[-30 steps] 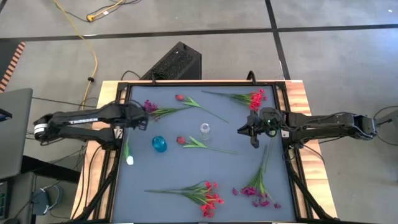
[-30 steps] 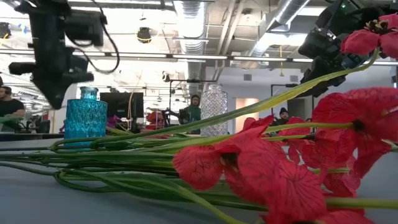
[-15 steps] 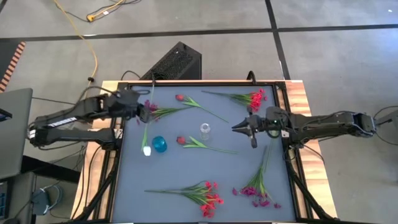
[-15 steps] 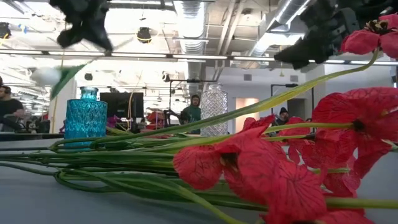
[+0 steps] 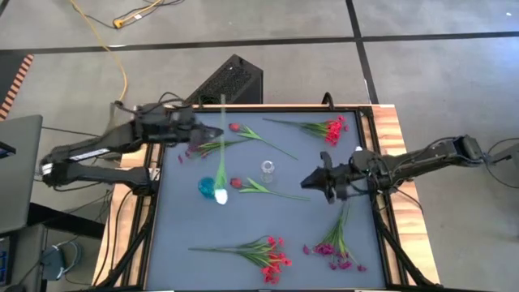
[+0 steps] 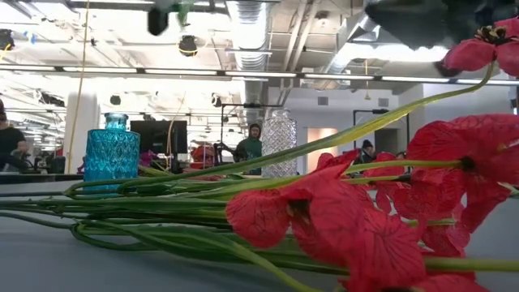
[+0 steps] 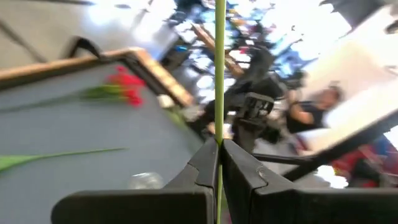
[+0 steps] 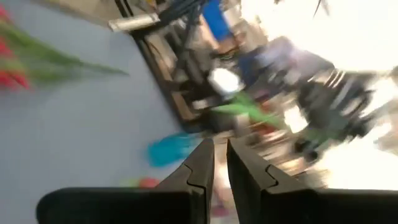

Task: Sort flowers into vase by color
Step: Put the left white tulip into the transparent vase

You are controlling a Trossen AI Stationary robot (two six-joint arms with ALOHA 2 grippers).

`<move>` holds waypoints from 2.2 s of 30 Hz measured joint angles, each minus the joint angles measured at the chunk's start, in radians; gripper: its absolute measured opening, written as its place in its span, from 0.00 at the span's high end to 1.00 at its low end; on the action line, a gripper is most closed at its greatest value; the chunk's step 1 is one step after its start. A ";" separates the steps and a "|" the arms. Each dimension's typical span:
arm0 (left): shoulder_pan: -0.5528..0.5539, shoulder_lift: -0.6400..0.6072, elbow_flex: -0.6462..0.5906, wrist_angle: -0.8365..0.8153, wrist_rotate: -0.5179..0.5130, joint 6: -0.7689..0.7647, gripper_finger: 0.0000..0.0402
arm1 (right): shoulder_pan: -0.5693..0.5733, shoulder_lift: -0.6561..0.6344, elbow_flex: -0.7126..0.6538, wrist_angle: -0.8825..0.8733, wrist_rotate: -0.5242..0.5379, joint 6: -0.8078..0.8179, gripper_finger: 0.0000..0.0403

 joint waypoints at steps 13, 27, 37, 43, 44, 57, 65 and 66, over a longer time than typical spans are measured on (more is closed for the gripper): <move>-0.043 0.412 -0.002 0.560 0.147 -0.161 1.00 | 0.114 0.228 0.145 0.228 0.441 -0.551 0.76; -0.042 0.517 -0.002 0.675 0.189 -0.241 1.00 | 0.086 0.493 0.323 0.266 0.621 -0.954 0.52; -0.042 0.518 -0.002 0.641 0.198 -0.225 1.00 | 0.019 0.571 0.392 0.261 0.619 -1.001 0.56; -0.042 0.518 -0.002 0.640 0.198 -0.222 1.00 | 0.014 0.578 0.405 0.259 0.593 -1.005 0.67; -0.042 0.518 -0.002 0.640 0.197 -0.223 1.00 | 0.014 0.578 0.405 0.259 0.593 -1.005 0.70; 0.016 0.510 -0.002 0.589 0.257 -0.192 0.92 | 0.014 0.577 0.405 0.235 0.631 -0.948 0.93; 0.093 0.469 -0.002 0.493 0.358 -0.031 0.79 | -0.021 0.502 0.402 0.112 0.781 -0.762 0.93; 0.100 0.460 -0.002 0.474 0.359 0.006 0.77 | -0.034 0.476 0.402 0.068 0.773 -0.703 0.93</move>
